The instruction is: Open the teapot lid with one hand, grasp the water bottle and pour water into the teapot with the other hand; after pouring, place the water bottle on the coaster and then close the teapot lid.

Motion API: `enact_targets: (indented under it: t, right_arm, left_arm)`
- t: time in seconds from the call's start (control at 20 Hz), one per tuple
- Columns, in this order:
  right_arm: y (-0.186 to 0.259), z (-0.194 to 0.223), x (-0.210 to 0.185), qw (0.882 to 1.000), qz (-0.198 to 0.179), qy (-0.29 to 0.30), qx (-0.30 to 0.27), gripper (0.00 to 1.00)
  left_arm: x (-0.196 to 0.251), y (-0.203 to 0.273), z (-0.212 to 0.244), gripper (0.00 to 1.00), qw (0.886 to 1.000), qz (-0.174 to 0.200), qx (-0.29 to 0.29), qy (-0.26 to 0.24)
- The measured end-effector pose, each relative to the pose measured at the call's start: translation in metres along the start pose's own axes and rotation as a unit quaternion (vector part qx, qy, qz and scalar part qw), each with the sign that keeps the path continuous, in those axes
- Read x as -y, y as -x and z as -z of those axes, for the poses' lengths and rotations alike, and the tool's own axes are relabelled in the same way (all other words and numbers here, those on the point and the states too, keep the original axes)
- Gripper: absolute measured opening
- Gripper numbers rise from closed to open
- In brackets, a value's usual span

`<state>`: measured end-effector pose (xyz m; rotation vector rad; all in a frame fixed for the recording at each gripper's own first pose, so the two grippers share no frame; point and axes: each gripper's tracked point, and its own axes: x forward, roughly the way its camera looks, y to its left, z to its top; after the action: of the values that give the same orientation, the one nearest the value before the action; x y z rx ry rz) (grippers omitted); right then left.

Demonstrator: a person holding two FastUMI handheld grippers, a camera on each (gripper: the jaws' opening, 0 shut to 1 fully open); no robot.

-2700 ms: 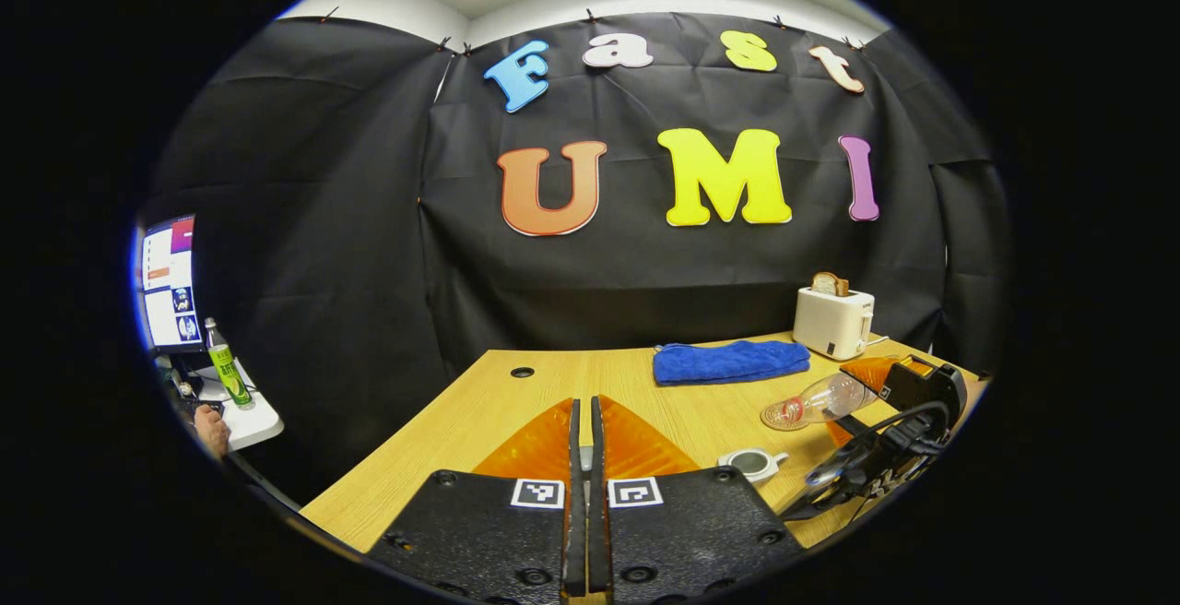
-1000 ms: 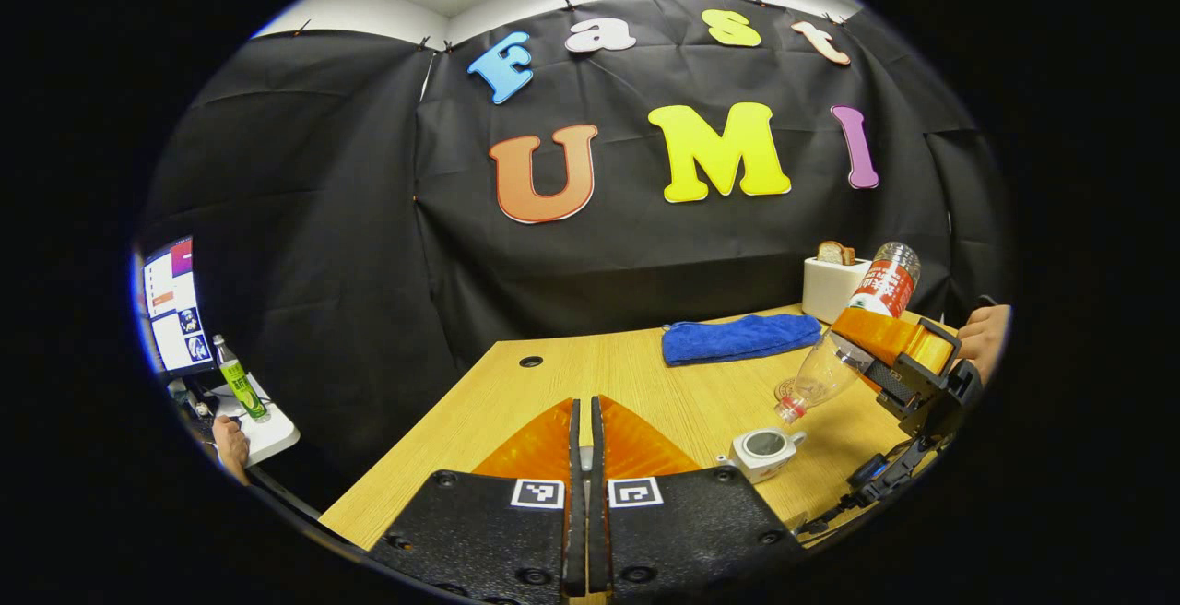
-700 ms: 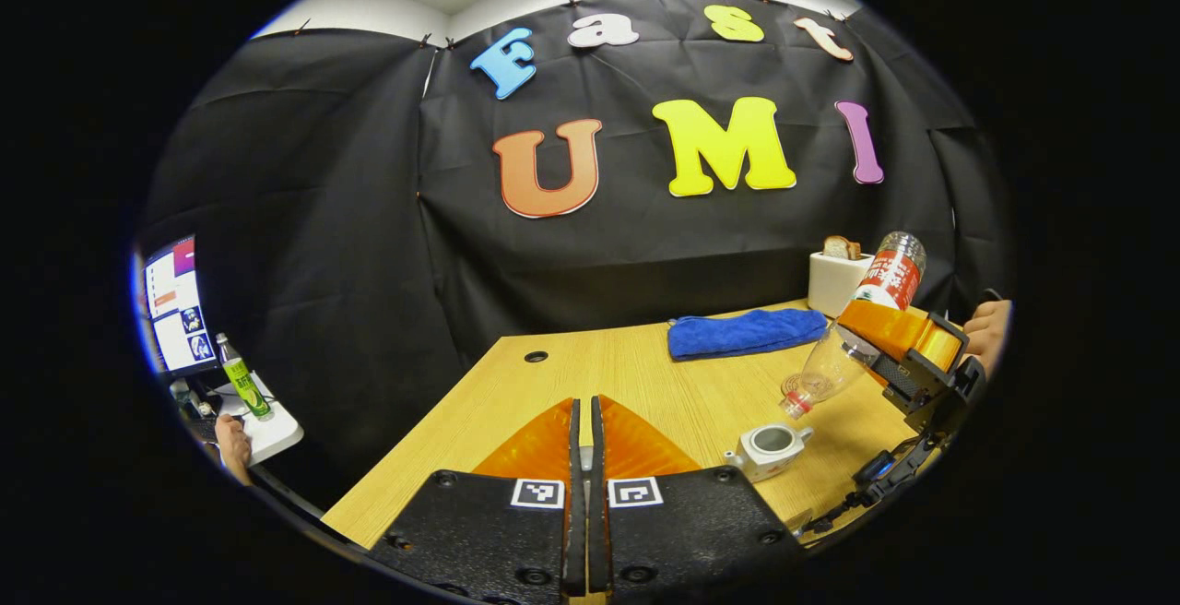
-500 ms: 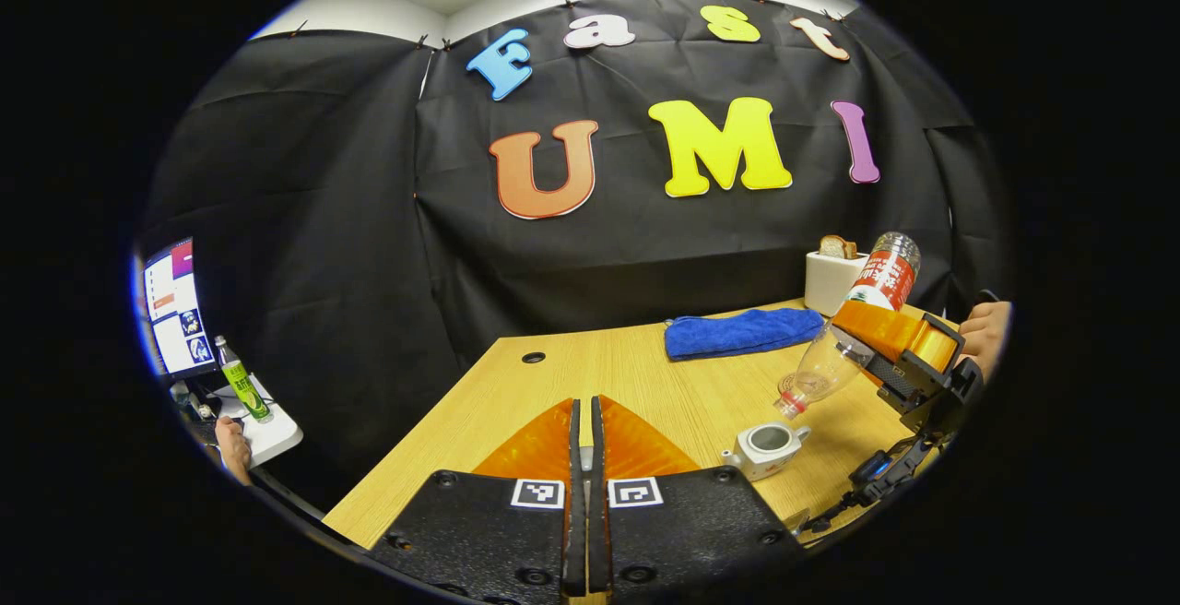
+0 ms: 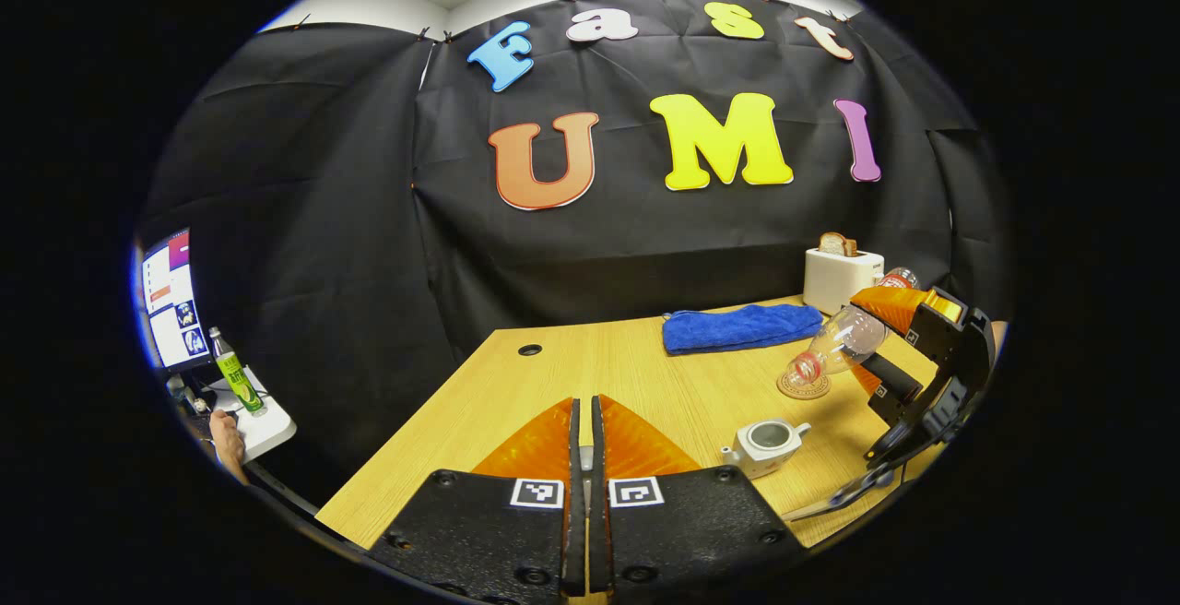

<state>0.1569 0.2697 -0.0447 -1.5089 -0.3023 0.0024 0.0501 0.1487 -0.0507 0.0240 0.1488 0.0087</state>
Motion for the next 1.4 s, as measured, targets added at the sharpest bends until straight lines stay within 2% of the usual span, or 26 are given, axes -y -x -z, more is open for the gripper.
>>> enact_targets:
  t: [0.15, 0.25, 0.3, 0.4, 0.45, 0.5, 0.55, 0.65, 0.7, 0.75, 0.85, 1.05, 1.15, 1.3, 1.35, 1.4]
  right_arm:
    - [-0.003, 0.013, -0.005, 0.996, -0.023, -0.083, -0.025, 0.77]
    - [-0.009, 0.024, -0.008, 0.986, -0.044, -0.154, -0.046, 0.75]
    - [-0.017, 0.033, -0.006, 0.970, -0.057, -0.228, -0.066, 0.75]
    - [-0.028, 0.039, -0.006, 0.945, -0.063, -0.310, -0.082, 0.77]
    - [-0.032, 0.041, -0.009, 0.931, -0.069, -0.348, -0.087, 0.75]
    - [-0.039, 0.045, -0.009, 0.919, -0.069, -0.377, -0.095, 0.77]
    - [-0.048, 0.052, -0.009, 0.904, -0.066, -0.409, -0.104, 0.77]
    - [-0.057, 0.061, -0.008, 0.882, -0.058, -0.453, -0.114, 0.77]
    - [-0.062, 0.063, -0.010, 0.866, -0.053, -0.483, -0.113, 0.77]
    - [-0.066, 0.063, -0.011, 0.856, -0.049, -0.502, -0.111, 0.77]
    - [-0.075, 0.061, -0.015, 0.827, -0.044, -0.550, -0.109, 0.77]
    - [-0.082, 0.053, -0.038, 0.751, -0.075, -0.646, -0.116, 0.77]
    - [-0.088, 0.054, -0.055, 0.717, -0.094, -0.679, -0.130, 0.77]
    - [-0.100, 0.057, -0.070, 0.650, -0.105, -0.740, -0.140, 0.76]
    - [-0.102, 0.057, -0.074, 0.646, -0.104, -0.743, -0.143, 0.76]
    - [-0.105, 0.059, -0.078, 0.648, -0.106, -0.740, -0.146, 0.74]
  left_arm:
    - [0.003, 0.000, 0.000, 0.04, 1.000, 0.009, 0.002, -0.001]
    - [0.009, 0.000, -0.002, 0.04, 1.000, 0.021, 0.006, 0.004]
    - [0.015, 0.002, -0.003, 0.04, 0.999, 0.034, 0.008, 0.012]
    - [0.019, 0.003, -0.004, 0.04, 0.999, 0.042, 0.008, 0.015]
    - [0.018, 0.002, -0.004, 0.04, 0.999, 0.040, 0.010, 0.012]
    - [0.017, 0.001, -0.003, 0.04, 0.999, 0.038, 0.009, 0.010]
    - [0.018, 0.000, -0.001, 0.04, 0.999, 0.036, 0.007, 0.009]
    - [0.016, -0.001, 0.001, 0.04, 1.000, 0.030, 0.003, 0.003]
    - [0.012, -0.003, 0.001, 0.04, 1.000, 0.022, 0.001, 0.002]
    - [0.013, -0.003, 0.001, 0.04, 1.000, 0.022, 0.000, 0.003]
    - [0.018, 0.001, -0.003, 0.04, 1.000, 0.028, 0.008, 0.004]
    - [0.023, 0.000, -0.004, 0.04, 0.999, 0.035, 0.010, 0.000]
    - [0.026, -0.001, -0.004, 0.04, 0.999, 0.036, 0.009, -0.002]
    - [0.027, -0.002, 0.000, 0.04, 0.999, 0.036, 0.006, -0.007]
    - [0.027, -0.004, 0.002, 0.04, 0.999, 0.036, 0.004, -0.008]
    - [0.027, -0.005, 0.002, 0.04, 0.999, 0.036, 0.002, -0.008]
